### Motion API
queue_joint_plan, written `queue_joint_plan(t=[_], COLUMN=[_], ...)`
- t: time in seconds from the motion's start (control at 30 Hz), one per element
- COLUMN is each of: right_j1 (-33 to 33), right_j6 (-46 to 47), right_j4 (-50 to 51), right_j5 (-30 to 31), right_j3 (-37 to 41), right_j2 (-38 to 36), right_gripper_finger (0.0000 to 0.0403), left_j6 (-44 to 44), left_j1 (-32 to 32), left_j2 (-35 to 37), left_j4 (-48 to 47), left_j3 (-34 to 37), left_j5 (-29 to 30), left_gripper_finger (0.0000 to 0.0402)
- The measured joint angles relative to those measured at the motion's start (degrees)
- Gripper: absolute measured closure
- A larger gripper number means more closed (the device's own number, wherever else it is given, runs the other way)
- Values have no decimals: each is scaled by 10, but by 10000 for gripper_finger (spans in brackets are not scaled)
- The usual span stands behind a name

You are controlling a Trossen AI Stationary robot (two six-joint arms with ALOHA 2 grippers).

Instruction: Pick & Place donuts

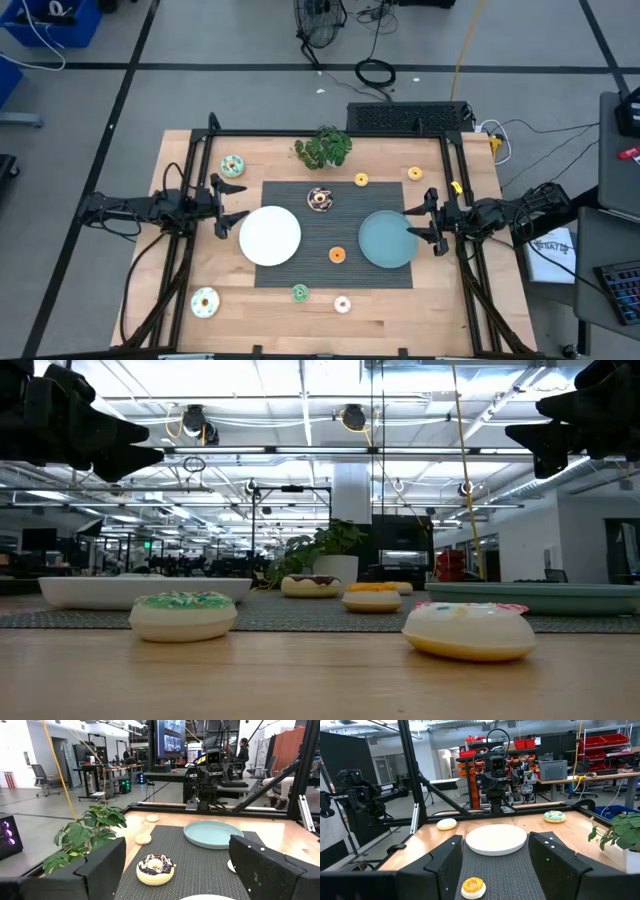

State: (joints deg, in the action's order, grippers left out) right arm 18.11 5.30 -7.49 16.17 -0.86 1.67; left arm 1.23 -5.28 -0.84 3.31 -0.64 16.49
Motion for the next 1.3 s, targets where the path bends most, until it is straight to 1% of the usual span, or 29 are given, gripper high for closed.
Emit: queue_joint_plan(t=[0.67,0.8,0.87,0.97,1.03,1.1,1.17,1.23,1.3], right_j1=[0,0,0,0,0,0,0,0,0], right_j6=[0,1,24,96,109,71,51,51,60], right_j4=[-1,-30,-40,-46,-49,-64,-74,-73,-64], right_j5=[0,1,0,3,6,27,73,152,261], right_j3=[0,0,0,0,0,0,0,0,-8], right_j2=[0,0,0,0,0,0,0,4,18], right_gripper_finger=[190,190,190,190,190,190,190,190,190], left_j6=[0,0,0,0,0,0,0,0,0], left_j1=[0,0,0,0,0,0,0,0,0], left_j2=[0,0,0,0,0,0,0,0,0], left_j4=[0,0,0,0,0,0,0,0,0], left_j3=[0,0,0,0,0,0,0,0,0], left_j5=[0,0,0,0,0,0,0,0,0], left_gripper_finger=[52,52,52,52,52,52,52,52,52])
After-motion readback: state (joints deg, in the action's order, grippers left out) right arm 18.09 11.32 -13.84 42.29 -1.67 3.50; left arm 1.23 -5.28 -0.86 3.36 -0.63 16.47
